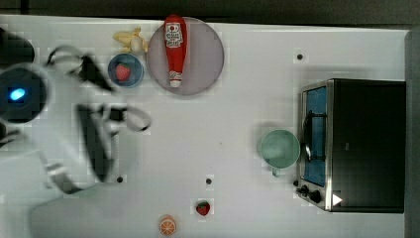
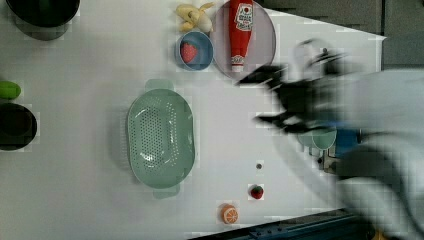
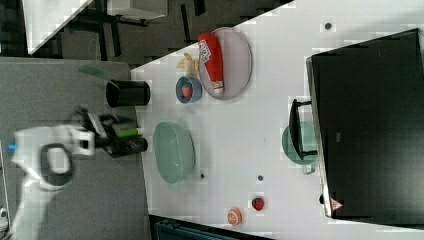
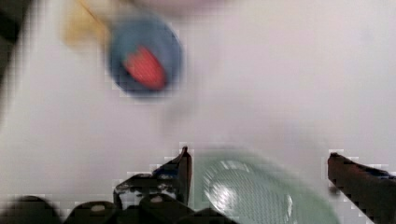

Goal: Drag strainer right to left.

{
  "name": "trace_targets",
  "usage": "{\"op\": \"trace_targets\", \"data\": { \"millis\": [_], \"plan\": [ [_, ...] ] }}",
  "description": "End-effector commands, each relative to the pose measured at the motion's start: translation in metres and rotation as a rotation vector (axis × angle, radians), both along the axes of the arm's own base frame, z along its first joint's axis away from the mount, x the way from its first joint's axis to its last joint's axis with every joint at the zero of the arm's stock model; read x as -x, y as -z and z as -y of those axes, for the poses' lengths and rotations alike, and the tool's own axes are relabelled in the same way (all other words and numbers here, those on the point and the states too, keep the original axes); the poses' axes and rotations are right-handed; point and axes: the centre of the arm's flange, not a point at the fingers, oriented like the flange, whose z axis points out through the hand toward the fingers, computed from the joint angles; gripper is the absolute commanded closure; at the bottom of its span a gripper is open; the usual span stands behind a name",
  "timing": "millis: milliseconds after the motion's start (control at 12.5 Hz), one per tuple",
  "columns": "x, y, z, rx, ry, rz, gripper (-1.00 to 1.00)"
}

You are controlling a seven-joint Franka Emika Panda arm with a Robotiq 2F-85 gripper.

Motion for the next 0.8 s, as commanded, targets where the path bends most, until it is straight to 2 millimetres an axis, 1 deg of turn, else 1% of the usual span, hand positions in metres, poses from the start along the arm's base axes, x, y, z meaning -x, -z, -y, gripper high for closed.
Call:
{"op": "trace_targets", "data": {
  "millis": [80, 160, 240, 320, 400, 480, 560, 640, 720, 800],
  "plan": [
    [-0.018, -0.08, 0.169, 0.05, -0.164, 0.057, -1.0],
    [-0.01, -0.096, 0.214, 0.073, -0.2, 0.032, -1.0],
    [0.0, -0.109, 0.252, 0.087, -0.255, 0.009, -1.0],
    [0.011, -0.118, 0.281, 0.085, -0.305, -0.006, -1.0],
    [0.021, -0.125, 0.303, 0.078, -0.32, -0.015, -1.0],
    [0.026, -0.133, 0.319, 0.07, -0.298, 0.002, -1.0],
    [0.03, -0.137, 0.328, 0.082, -0.279, 0.003, -1.0],
    [0.032, -0.139, 0.331, 0.102, -0.278, -0.001, -1.0],
    [0.033, -0.141, 0.33, 0.124, -0.269, -0.006, -1.0],
    [0.032, -0.141, 0.326, 0.145, -0.222, -0.013, -1.0]
  ]
}}
